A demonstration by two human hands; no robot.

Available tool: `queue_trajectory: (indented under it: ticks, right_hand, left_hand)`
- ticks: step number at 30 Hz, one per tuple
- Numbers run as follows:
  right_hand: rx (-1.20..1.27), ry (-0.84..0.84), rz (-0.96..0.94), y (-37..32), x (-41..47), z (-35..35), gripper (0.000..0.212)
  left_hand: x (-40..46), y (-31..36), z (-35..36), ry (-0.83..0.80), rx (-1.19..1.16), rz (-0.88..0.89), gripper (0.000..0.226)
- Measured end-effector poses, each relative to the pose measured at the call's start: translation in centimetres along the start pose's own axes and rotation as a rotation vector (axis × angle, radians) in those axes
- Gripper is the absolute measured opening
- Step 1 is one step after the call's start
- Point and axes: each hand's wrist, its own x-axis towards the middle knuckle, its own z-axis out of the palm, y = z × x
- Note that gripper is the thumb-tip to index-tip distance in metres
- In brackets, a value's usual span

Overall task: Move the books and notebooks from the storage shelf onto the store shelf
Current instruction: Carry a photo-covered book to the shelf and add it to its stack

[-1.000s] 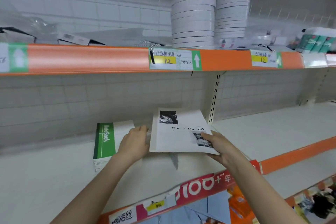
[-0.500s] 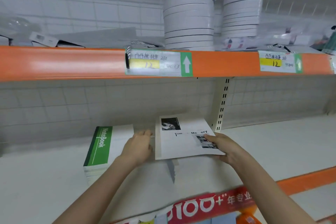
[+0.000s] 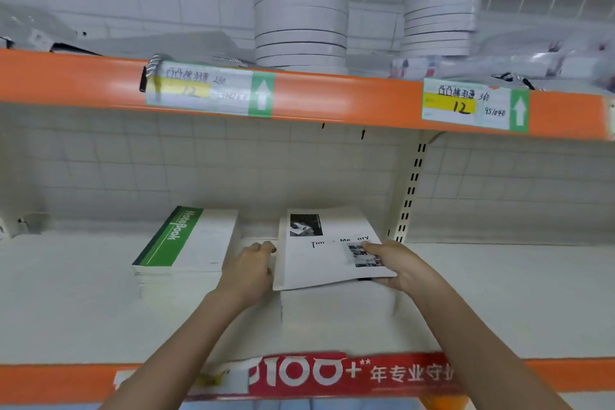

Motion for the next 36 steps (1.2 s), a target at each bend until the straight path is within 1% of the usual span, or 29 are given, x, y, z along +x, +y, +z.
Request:
queue_trajectory:
  ticks: [5, 8, 10, 14, 15, 17, 18, 19, 21, 22, 25, 27, 28, 31, 36]
  right_hand:
    - [-0.084, -0.024, -0.046, -0.1, 0.2, -0.3, 0.017]
    - [-0.287, 0.042, -0.199, -0.2, 0.7, -0.4, 0.015]
    - [-0.434, 0.097, -0.284, 0.0, 1.4, -0.4, 0.022]
    - [-0.644, 0.164, -0.362, 0.3, 1.6, -0.2, 0.024]
    - [-0.663, 0.167, -0.359, 0.5, 1.9, -0.3, 0.023]
    - [-0.686, 0.177, -0.361, 0.7, 2.3, -0.5, 0.021]
    - [-0.676, 0.156, -0.368, 0.9, 2.5, -0.6, 0.02]
    - [-0.641, 0.122, -0.357, 1.0, 2.4, -0.6, 0.021]
    - [-0.604, 0.084, -0.356, 1.1, 2.2, -0.4, 0.031]
    - [-0.62, 0.069, -0.368, 1.2, 2.1, -0.2, 0.033]
    - [-0.737, 0.028, -0.363, 1.7, 2.2, 0.4, 0.023]
    - [-0.812, 0.028, -0.376, 1.9, 2.4, 0.8, 0.019]
    - [-0.837, 0.03, -0.387, 2.1, 2.6, 0.9, 0.02]
    - [-0.893, 0.043, -0.39, 2.3, 3.1, 1.0, 0.038]
    - [-0.959, 0.062, -0.396, 2.4, 3.2, 1.2, 0.046]
  left_hand:
    - [-0.5, 0.7, 0.6, -0.015, 0.005, -0.033, 0.051]
    - [-0.6, 1.0, 0.8, -0.012, 0.003, -0.038, 0.051]
    - [-0.7, 1.1, 0.9, -0.003, 0.004, -0.043, 0.05]
    - [-0.7, 1.2, 0.8, 0.006, -0.023, -0.045, 0.047]
    - [-0.6, 1.2, 0.7, 0.004, -0.033, -0.047, 0.043]
    - [-0.4, 1.5, 0.4, 0.024, -0.062, -0.056, 0.026]
    - [-0.3, 1.9, 0.4, 0.043, -0.085, -0.057, 0.017]
    - [-0.3, 2.3, 0.4, 0.06, -0.117, -0.054, 0.014]
    - [-0.2, 3.2, 0.7, 0.054, -0.189, -0.045, 0.026]
    - [-0.1, 3.4, 1.0, 0.04, -0.218, -0.045, 0.034]
    - [0.4, 4.0, 2.0, -0.037, -0.236, -0.067, 0.054]
    - [0.4, 4.4, 2.5, -0.064, -0.22, -0.073, 0.055]
    - [0.3, 4.6, 2.7, -0.059, -0.21, -0.076, 0.055]
    - [0.4, 5.1, 3.1, -0.025, -0.17, -0.082, 0.057]
    - [0.4, 5.4, 3.3, -0.005, -0.138, -0.088, 0.06]
